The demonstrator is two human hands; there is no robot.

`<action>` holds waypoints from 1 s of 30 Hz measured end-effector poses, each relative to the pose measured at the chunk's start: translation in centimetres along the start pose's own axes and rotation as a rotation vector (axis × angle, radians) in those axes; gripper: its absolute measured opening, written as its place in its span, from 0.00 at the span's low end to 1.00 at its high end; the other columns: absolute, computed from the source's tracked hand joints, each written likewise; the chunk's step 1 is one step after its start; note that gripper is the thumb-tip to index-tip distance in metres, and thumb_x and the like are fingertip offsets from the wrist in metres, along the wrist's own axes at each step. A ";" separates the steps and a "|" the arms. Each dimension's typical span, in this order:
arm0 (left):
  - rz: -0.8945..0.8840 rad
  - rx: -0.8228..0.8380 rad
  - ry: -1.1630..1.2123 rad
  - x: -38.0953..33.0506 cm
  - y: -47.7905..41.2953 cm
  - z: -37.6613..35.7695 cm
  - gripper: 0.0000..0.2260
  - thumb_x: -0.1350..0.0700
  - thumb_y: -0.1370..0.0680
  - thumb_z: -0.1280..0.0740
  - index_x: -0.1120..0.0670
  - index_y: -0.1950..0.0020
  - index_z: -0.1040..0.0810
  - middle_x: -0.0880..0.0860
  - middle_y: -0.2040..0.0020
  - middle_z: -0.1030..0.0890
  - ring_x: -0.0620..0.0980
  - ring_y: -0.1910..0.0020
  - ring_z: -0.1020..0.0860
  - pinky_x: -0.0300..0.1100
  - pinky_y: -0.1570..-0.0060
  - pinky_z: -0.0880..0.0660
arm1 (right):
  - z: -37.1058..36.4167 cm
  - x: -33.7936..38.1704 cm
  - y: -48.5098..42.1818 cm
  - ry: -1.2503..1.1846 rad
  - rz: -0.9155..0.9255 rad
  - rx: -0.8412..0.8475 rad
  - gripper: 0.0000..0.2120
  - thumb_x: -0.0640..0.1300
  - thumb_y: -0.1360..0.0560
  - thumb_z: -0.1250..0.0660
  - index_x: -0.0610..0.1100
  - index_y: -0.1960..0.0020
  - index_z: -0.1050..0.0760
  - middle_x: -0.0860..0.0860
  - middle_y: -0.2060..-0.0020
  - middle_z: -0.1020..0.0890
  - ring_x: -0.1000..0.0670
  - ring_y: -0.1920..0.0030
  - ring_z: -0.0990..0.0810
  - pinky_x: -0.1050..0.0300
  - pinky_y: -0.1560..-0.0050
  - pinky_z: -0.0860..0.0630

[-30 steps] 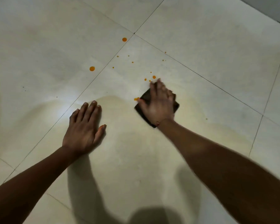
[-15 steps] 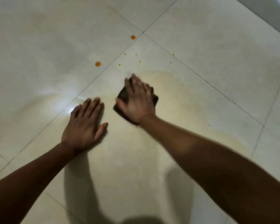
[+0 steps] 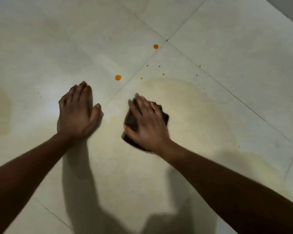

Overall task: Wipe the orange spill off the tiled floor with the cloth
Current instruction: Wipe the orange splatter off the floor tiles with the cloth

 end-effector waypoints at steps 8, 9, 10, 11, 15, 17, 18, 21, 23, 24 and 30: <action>0.021 0.036 -0.011 -0.1 -0.5 0.1 0.28 0.47 0.23 0.44 0.58 0.25 0.37 0.55 0.23 0.37 0.55 0.23 0.41 0.53 0.27 0.44 | 2.9 -7.5 -12.3 0.043 -0.389 -0.038 0.35 0.63 0.25 0.46 0.44 0.24 0.40 0.42 0.23 0.41 0.43 0.24 0.42 0.45 0.28 0.45; 0.020 0.045 -0.012 0.1 -0.6 0.1 0.28 0.48 0.23 0.45 0.58 0.25 0.36 0.55 0.23 0.37 0.55 0.23 0.41 0.53 0.28 0.43 | 2.3 -4.6 -14.3 0.041 -0.317 -0.035 0.35 0.62 0.25 0.45 0.44 0.24 0.40 0.42 0.23 0.41 0.43 0.24 0.42 0.45 0.28 0.46; 0.026 0.053 -0.018 0.4 -0.7 0.1 0.27 0.48 0.23 0.46 0.58 0.25 0.36 0.56 0.23 0.36 0.55 0.24 0.40 0.53 0.28 0.43 | 1.4 -1.6 -15.0 0.026 -0.197 -0.027 0.35 0.61 0.26 0.43 0.44 0.24 0.39 0.41 0.23 0.40 0.43 0.24 0.42 0.45 0.28 0.46; 0.024 0.057 -0.023 0.5 -0.8 0.2 0.27 0.49 0.23 0.46 0.58 0.25 0.36 0.56 0.23 0.36 0.56 0.24 0.40 0.53 0.28 0.42 | 0.8 0.9 -13.7 0.010 -0.057 -0.008 0.35 0.60 0.26 0.42 0.44 0.24 0.39 0.42 0.23 0.40 0.43 0.24 0.41 0.45 0.28 0.46; 0.039 0.090 -0.020 0.3 -0.7 0.7 0.27 0.50 0.23 0.48 0.58 0.25 0.36 0.56 0.23 0.36 0.56 0.24 0.40 0.53 0.29 0.42 | 0.8 -0.2 -1.4 -0.007 0.218 0.177 0.37 0.59 0.28 0.37 0.47 0.23 0.40 0.45 0.23 0.40 0.46 0.23 0.42 0.46 0.26 0.44; 0.048 0.109 -0.024 0.0 -0.8 0.9 0.27 0.51 0.23 0.47 0.58 0.25 0.36 0.56 0.23 0.36 0.55 0.24 0.40 0.52 0.28 0.42 | 2.1 -5.2 -1.3 0.024 0.145 0.144 0.37 0.59 0.29 0.37 0.46 0.24 0.38 0.44 0.23 0.39 0.44 0.25 0.39 0.44 0.28 0.41; 0.049 0.110 -0.027 0.0 -0.9 1.0 0.27 0.51 0.23 0.46 0.58 0.25 0.36 0.56 0.23 0.36 0.55 0.23 0.41 0.52 0.28 0.43 | 2.6 -6.9 -3.2 0.040 0.049 0.118 0.37 0.59 0.28 0.39 0.45 0.24 0.38 0.43 0.23 0.39 0.43 0.25 0.39 0.43 0.29 0.41; 0.054 0.127 -0.038 0.2 -1.0 0.8 0.27 0.52 0.24 0.45 0.59 0.25 0.36 0.57 0.23 0.36 0.56 0.24 0.40 0.53 0.27 0.43 | 2.7 -4.9 -12.7 0.063 -0.195 0.009 0.36 0.59 0.26 0.41 0.43 0.24 0.40 0.42 0.23 0.40 0.43 0.24 0.41 0.44 0.28 0.44; 0.055 0.131 -0.045 0.4 -1.1 0.8 0.27 0.52 0.24 0.45 0.59 0.25 0.35 0.57 0.23 0.36 0.57 0.24 0.39 0.54 0.28 0.42 | 1.7 -0.3 -15.3 0.009 -0.078 0.025 0.36 0.59 0.27 0.41 0.43 0.23 0.40 0.42 0.23 0.41 0.43 0.24 0.42 0.45 0.27 0.46; 0.055 0.136 -0.047 0.5 -1.2 0.8 0.27 0.52 0.24 0.45 0.59 0.25 0.35 0.58 0.24 0.36 0.57 0.24 0.39 0.55 0.29 0.41 | 1.1 1.1 -14.4 0.005 0.029 0.076 0.37 0.59 0.27 0.40 0.44 0.23 0.41 0.43 0.23 0.41 0.44 0.23 0.43 0.45 0.26 0.47; 0.053 0.177 -0.039 0.6 -1.4 0.6 0.28 0.50 0.23 0.44 0.60 0.26 0.34 0.58 0.24 0.35 0.58 0.25 0.37 0.54 0.29 0.42 | 2.3 -6.3 -11.0 0.062 0.165 0.191 0.38 0.60 0.28 0.37 0.45 0.23 0.40 0.43 0.23 0.41 0.43 0.23 0.42 0.42 0.27 0.42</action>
Point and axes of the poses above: each hand's wrist, its own y-axis away from the middle knuckle, its own z-axis out of the back of the hand, x = y × z, the point moved 4 cm from there along -y, towards the middle knuckle
